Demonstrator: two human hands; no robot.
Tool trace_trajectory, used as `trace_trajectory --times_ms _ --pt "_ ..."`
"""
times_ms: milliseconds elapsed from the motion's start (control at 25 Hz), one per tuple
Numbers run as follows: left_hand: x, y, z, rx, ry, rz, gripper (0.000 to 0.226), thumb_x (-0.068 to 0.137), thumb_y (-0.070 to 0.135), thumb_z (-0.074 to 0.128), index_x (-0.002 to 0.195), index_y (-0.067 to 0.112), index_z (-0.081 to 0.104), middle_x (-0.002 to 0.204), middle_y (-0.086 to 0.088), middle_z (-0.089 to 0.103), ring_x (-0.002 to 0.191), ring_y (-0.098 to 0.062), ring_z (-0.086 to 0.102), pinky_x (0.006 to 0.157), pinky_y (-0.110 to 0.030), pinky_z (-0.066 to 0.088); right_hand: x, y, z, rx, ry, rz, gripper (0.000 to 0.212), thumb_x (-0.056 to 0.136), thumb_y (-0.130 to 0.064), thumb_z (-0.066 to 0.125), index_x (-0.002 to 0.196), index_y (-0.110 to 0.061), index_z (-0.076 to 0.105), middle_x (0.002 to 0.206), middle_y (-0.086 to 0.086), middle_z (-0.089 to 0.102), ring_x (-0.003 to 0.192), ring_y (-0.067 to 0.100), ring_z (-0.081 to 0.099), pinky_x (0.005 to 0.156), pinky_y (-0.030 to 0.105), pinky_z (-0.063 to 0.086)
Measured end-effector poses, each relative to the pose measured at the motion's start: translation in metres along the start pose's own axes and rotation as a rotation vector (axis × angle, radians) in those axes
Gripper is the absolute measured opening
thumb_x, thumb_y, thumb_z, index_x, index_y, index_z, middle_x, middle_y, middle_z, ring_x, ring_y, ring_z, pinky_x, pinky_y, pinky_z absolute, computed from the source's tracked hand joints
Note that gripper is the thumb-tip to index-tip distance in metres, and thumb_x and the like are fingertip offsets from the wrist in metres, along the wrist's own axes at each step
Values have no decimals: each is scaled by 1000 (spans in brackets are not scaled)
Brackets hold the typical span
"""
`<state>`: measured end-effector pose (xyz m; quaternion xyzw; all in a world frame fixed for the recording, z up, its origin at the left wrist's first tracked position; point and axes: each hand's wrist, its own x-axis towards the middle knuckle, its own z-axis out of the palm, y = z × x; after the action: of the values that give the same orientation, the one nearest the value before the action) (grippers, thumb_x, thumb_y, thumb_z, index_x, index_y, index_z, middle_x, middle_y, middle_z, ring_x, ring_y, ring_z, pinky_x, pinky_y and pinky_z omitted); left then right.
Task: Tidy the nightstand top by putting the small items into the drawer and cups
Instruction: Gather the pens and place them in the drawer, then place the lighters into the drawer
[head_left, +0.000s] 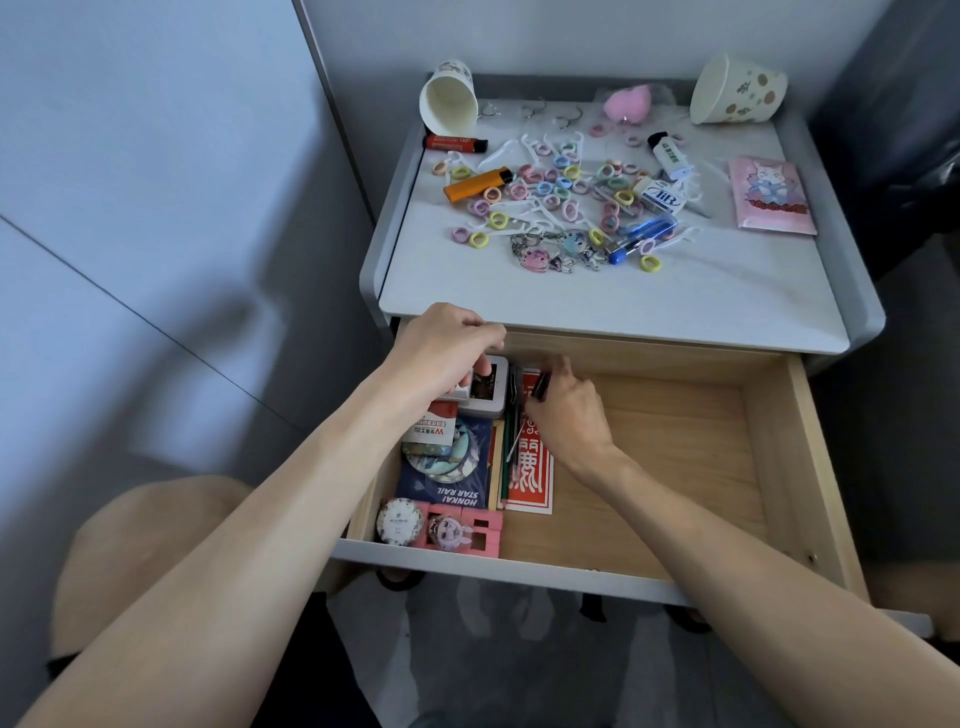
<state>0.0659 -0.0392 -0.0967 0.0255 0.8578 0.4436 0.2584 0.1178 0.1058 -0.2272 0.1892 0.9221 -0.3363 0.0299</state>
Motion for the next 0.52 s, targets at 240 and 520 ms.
trace_trajectory --times_ms 240,520 --pt "1 1 1 1 -3 2 19 93 28 58 93 15 73 65 2 64 49 -9 48 46 -20 36 -5 -1 0 37 -24 -13 32 88 -4 58 119 -2 50 84 16 69 72 32 70 56 33 58" --pt "4 2 0 2 -4 11 20 93 28 58 95 15 73 67 0 65 52 -11 49 48 -21 36 -3 3 6 85 -6 -29 21 89 -5 56 109 -5 55 85 15 69 72 32 71 60 43 60"
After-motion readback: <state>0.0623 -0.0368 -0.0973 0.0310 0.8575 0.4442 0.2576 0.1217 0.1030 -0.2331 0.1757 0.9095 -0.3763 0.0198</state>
